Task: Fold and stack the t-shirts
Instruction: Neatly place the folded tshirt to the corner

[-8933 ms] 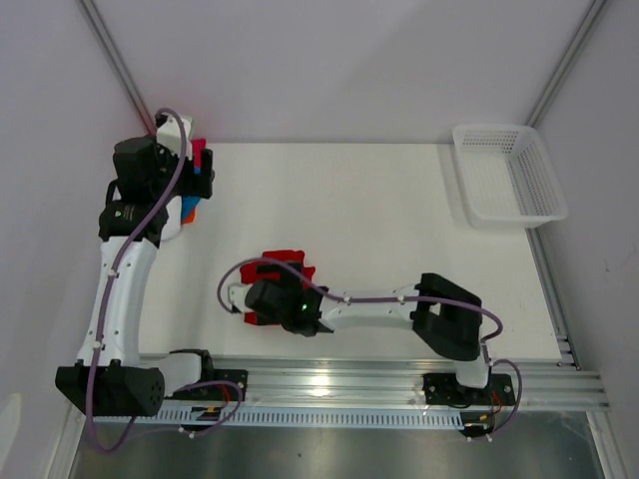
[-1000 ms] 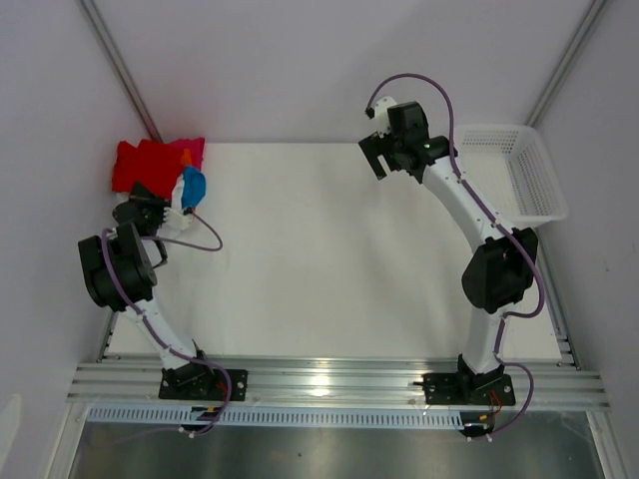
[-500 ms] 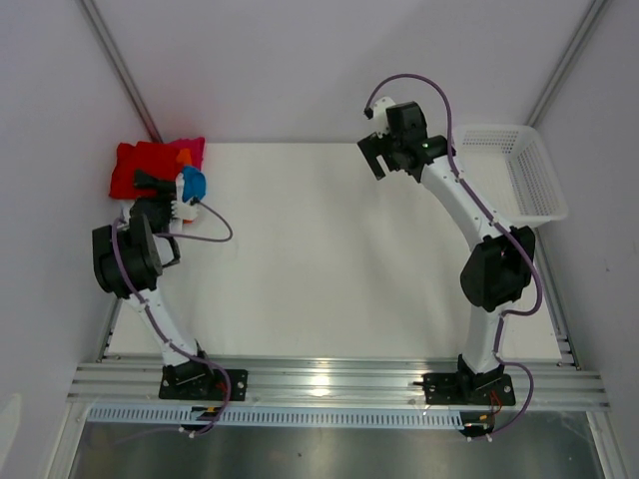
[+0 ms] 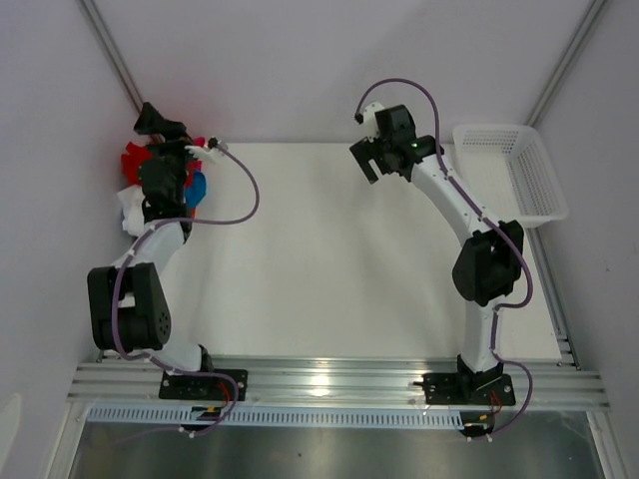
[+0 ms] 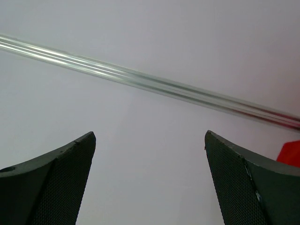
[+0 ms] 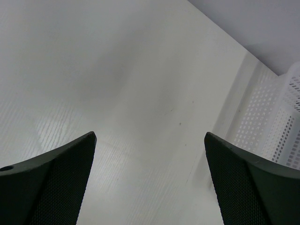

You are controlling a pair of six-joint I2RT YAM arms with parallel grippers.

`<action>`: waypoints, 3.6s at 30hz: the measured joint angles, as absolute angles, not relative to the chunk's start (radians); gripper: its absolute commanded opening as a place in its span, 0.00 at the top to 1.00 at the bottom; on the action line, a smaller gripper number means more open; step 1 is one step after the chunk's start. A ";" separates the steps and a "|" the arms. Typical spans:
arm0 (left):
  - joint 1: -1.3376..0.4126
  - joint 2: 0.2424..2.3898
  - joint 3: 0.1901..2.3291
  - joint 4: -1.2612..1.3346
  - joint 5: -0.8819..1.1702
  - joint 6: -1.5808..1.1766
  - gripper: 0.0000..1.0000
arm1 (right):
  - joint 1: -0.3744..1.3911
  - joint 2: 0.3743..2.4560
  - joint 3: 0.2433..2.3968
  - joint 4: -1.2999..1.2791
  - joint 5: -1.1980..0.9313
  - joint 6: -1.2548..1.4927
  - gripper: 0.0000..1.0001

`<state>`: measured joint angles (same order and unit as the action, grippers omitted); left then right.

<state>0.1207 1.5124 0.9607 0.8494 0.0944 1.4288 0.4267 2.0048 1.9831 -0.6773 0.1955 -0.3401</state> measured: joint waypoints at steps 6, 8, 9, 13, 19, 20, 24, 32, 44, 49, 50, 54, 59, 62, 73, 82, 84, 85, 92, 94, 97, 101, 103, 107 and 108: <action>0.113 1.613 1.053 0.823 0.031 1.433 0.01 | 0.428 2.005 1.984 -0.676 0.199 -0.340 0.01; 0.110 1.653 1.105 0.808 -0.006 1.433 0.01 | 0.428 2.005 1.984 -0.675 0.199 -0.340 0.01; 0.108 1.683 1.148 0.805 -0.030 1.433 0.01 | 0.427 2.005 1.984 -0.675 0.199 -0.340 0.01; 0.102 1.830 1.399 0.811 -0.143 1.430 0.01 | 0.426 2.005 1.984 -0.675 0.199 -0.340 0.01; 0.101 2.071 1.854 0.797 -0.301 1.407 0.02 | 0.426 2.005 1.984 -0.676 0.198 -0.340 0.01; 0.101 2.104 1.914 0.794 -0.320 1.409 0.02 | 0.426 2.005 1.984 -0.676 0.198 -0.340 0.01; 0.109 2.210 2.031 0.740 -0.370 1.478 0.10 | 0.421 2.005 1.982 -0.675 0.198 -0.340 0.01; 0.231 2.261 1.339 0.712 -0.540 1.751 0.03 | 0.388 2.004 1.952 -0.669 0.190 -0.340 0.01; 0.315 2.124 1.278 0.442 -0.656 1.551 0.01 | 0.384 2.004 1.945 -0.667 0.167 -0.340 0.01; 0.299 2.120 1.286 0.453 -0.653 1.544 0.01 | 0.386 2.004 1.945 -0.668 0.163 -0.340 0.01; 0.292 2.116 1.286 0.463 -0.650 1.544 0.01 | 0.386 2.004 1.945 -0.668 0.163 -0.340 0.01; 0.242 2.089 1.285 0.572 -0.621 1.546 0.01 | 0.389 2.004 1.945 -0.669 0.163 -0.340 0.01; 0.153 2.032 1.321 0.762 -0.564 1.559 0.01 | 0.389 2.004 1.945 -0.669 0.163 -0.340 0.01; 0.125 2.030 1.426 0.805 -0.538 1.575 0.01 | 0.390 2.004 1.945 -0.670 0.163 -0.340 0.01; 0.173 2.251 1.863 0.795 -0.537 1.625 0.01 | 0.388 2.005 1.945 -0.676 0.164 -0.340 0.01; 0.194 2.654 2.001 0.839 -0.511 1.795 0.01 | 0.379 2.007 1.947 -0.683 0.163 -0.340 0.01; 0.199 2.702 1.969 0.871 -0.490 1.850 0.01 | 0.370 2.007 1.946 -0.684 0.157 -0.339 0.01; 0.200 2.703 1.941 0.897 -0.484 1.876 0.01 | 0.364 2.007 1.946 -0.683 0.153 -0.336 0.01; 0.206 2.669 1.856 1.011 -0.482 1.903 0.01 | 0.338 2.006 1.946 -0.685 0.130 -0.321 0.01; 0.207 2.659 1.847 1.014 -0.483 1.887 0.01 | 0.338 2.006 1.945 -0.684 0.119 -0.316 0.01; 0.206 2.571 1.760 0.947 -0.494 1.781 0.01 | 0.339 2.006 1.940 -0.683 0.102 -0.312 0.01; 0.194 2.332 1.615 0.709 -0.523 1.518 0.01 | 0.341 2.006 1.935 -0.682 0.087 -0.303 0.01; 0.178 2.199 1.557 0.623 -0.532 1.405 0.01 | 0.345 2.006 1.935 -0.681 0.085 -0.298 0.01; 0.082 1.893 1.452 0.503 -0.548 1.208 0.01 | 0.350 2.006 1.934 -0.674 0.085 -0.289 0.01; 0.051 1.840 1.438 0.488 -0.548 1.172 0.01 | 0.351 2.006 1.932 -0.673 0.085 -0.288 0.01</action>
<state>0.0509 1.8400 1.4376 0.4881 -0.5476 1.1717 0.3508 2.0060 1.9320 -0.6735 0.0849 -0.2882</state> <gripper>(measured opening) 0.993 0.992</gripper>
